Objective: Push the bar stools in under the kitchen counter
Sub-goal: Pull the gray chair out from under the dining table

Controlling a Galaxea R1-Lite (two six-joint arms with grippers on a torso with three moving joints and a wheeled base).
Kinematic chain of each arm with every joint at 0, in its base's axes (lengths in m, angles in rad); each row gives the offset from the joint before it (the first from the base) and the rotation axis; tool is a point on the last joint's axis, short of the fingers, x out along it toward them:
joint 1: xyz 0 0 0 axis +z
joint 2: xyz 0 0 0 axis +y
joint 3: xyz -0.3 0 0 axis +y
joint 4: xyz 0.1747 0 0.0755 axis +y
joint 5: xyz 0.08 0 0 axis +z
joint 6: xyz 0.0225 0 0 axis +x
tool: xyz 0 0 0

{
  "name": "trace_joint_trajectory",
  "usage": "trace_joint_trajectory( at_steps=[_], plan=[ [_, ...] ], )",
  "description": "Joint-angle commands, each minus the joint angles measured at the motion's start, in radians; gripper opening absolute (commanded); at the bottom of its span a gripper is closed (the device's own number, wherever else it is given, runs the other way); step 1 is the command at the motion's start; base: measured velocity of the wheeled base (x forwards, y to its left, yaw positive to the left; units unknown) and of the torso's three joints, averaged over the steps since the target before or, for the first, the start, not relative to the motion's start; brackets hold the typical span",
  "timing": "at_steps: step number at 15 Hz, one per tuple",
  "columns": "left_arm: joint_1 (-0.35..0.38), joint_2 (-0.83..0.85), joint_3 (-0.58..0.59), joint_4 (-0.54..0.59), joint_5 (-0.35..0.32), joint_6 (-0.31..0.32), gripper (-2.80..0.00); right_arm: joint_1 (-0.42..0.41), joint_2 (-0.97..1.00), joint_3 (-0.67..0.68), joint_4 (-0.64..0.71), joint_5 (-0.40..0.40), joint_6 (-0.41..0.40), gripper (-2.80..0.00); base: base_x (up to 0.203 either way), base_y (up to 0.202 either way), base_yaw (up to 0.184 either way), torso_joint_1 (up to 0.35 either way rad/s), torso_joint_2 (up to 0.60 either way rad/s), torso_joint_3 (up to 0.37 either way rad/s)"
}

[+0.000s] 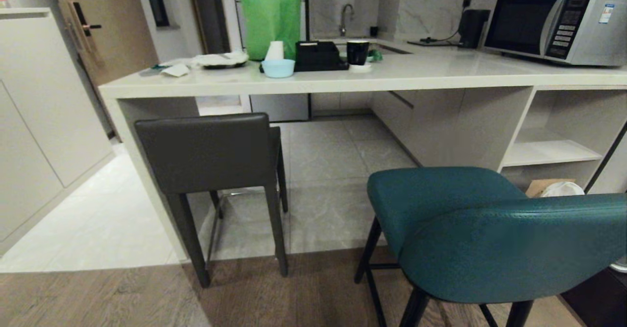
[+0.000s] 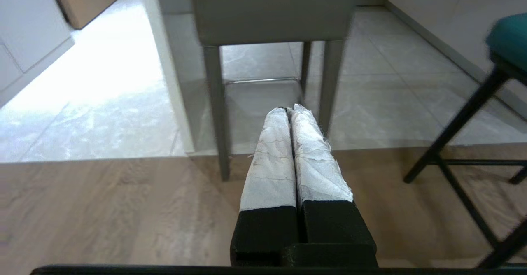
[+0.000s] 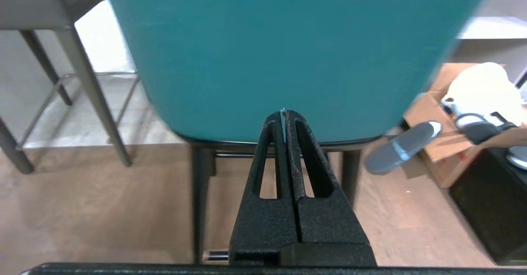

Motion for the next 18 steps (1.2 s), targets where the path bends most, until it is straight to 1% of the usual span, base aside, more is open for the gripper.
trace_joint_trajectory(
  at_steps=[1, 18],
  plan=[
    [0.001, 0.002, 0.004, -0.001, 0.000, 0.000, -2.80, 0.001, 0.002, 0.000, -0.001, 0.001, 0.000, -2.80, 0.000, 0.198, -0.004, 0.005, 0.00, 0.005],
    [0.001, 0.002, 0.005, -0.002, 0.000, -0.002, -2.80, 0.000, 0.002, 0.000, -0.001, 0.001, 0.000, -2.80, 0.000, 0.196, -0.001, 0.002, 0.00, 0.003]
  ],
)
